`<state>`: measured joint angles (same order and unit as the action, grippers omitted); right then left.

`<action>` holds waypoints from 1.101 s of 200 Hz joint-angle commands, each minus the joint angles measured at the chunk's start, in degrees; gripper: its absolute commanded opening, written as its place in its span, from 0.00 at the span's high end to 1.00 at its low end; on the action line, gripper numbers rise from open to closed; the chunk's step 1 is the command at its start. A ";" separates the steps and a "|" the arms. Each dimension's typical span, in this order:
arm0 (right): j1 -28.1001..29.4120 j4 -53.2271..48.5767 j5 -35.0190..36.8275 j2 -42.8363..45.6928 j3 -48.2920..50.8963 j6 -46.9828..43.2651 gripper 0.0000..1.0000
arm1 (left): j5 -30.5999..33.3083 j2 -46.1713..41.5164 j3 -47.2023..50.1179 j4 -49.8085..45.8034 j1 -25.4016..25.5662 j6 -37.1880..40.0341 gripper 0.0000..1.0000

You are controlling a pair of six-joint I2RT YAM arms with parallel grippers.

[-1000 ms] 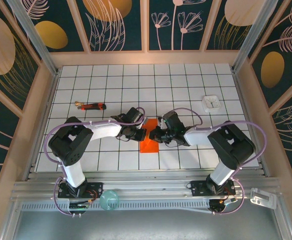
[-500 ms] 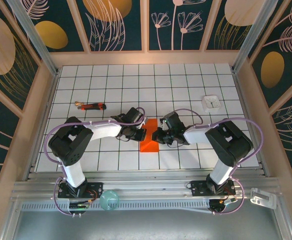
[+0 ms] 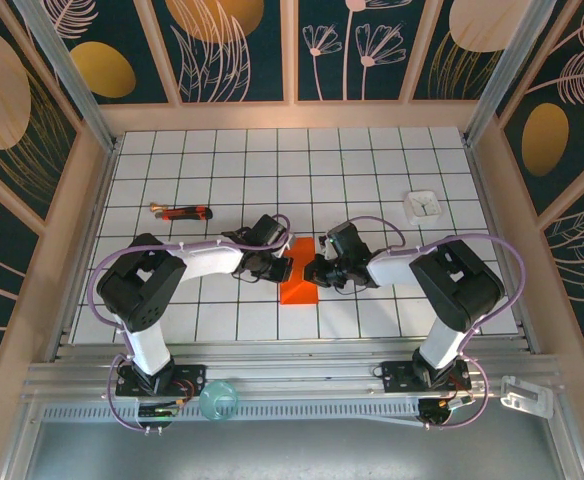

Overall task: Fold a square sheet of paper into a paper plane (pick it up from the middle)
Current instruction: Fold the triangle a second time at the center of the table.

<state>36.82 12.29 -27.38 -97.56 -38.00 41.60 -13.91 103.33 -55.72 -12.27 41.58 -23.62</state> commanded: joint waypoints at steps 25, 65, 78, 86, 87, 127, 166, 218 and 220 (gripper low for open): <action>-0.61 -5.61 3.82 -3.34 1.24 -1.55 1.00 | 2.39 -1.11 -2.12 -7.24 0.17 -1.68 0.68; -0.61 -5.53 4.01 -3.51 1.96 -1.33 1.00 | 3.77 -8.39 -1.87 -7.25 0.23 -4.94 0.55; -0.61 -5.53 4.08 -3.52 2.09 -1.27 1.00 | 2.60 -10.94 -0.40 -6.57 0.31 -6.63 0.53; -0.61 -5.61 4.08 -3.52 2.14 -1.21 1.00 | 1.18 -12.36 1.52 -5.67 0.47 -8.14 0.53; -0.61 -5.61 4.08 -3.52 2.14 -1.23 1.00 | 1.04 -12.49 1.69 -5.53 0.49 -8.30 0.53; -0.67 -6.05 4.52 -3.09 2.23 -1.29 1.00 | -8.75 -16.21 8.18 2.71 3.22 -15.77 0.84; -0.67 -6.08 4.61 -3.16 2.05 -1.38 1.00 | -12.60 -11.10 8.19 6.47 5.05 -16.56 1.00; -0.65 -6.32 4.79 -2.85 2.02 -1.56 1.00 | -5.73 -6.84 6.88 3.91 5.02 -13.09 1.00; -0.62 -6.32 4.81 -2.89 2.04 -1.47 1.00 | -5.63 -6.76 6.88 3.92 5.05 -13.09 1.00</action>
<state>36.73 12.60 -27.55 -97.69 -37.93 41.17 -21.91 95.22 -47.44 -7.90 46.68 -38.00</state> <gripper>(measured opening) 0.042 0.061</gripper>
